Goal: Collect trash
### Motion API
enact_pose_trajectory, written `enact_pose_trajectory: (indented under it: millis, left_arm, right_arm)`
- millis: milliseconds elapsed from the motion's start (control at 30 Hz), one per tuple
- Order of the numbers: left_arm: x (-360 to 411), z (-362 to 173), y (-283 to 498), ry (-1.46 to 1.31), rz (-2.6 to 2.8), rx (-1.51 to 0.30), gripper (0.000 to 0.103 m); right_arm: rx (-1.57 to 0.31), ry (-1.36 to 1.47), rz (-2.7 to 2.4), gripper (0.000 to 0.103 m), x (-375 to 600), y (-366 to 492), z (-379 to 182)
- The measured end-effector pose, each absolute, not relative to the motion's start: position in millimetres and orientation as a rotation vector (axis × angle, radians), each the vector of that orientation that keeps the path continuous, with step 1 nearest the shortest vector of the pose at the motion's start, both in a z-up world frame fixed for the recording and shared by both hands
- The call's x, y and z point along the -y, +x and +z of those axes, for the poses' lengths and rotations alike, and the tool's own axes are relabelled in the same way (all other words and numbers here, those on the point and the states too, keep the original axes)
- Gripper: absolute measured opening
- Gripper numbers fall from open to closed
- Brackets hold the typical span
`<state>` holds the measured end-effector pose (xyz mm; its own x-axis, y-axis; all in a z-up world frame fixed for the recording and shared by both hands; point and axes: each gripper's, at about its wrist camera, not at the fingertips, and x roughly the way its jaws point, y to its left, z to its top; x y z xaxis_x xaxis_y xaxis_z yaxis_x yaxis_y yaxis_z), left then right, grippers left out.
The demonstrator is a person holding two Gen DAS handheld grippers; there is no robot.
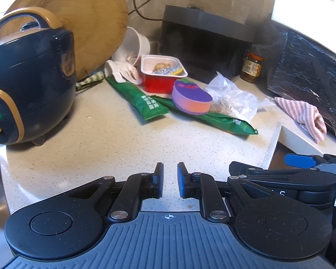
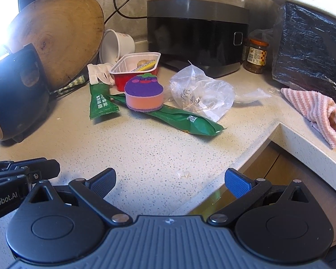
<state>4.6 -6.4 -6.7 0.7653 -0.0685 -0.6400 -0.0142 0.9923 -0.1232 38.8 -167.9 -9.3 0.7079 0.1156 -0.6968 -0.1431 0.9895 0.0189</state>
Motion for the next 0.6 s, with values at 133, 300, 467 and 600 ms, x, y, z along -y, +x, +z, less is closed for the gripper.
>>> enact_pose_trajectory:
  millis: [133,300,467,600]
  left_arm:
    - [6.1,-6.5,4.4,-0.124,-0.031,-0.699,0.017]
    - [6.2,-5.9,3.5,-0.126,-0.031,-0.698,0.017]
    - [6.0,-5.6,2.6,-0.128,-0.031,-0.697,0.017]
    - [5.0,-5.3,2.0,-0.130,-0.033,-0.696,0.017]
  right_arm:
    - [-0.774,-0.037,0.144,0.103,168.0,38.9,-9.8]
    - [-0.777,-0.036,0.145,0.103,167.3,37.5,-10.6]
    - [-0.777,-0.036,0.144,0.103,166.7,36.2,-10.7]
    - [-0.776,-0.036,0.144,0.103,166.5,35.7,-10.7]
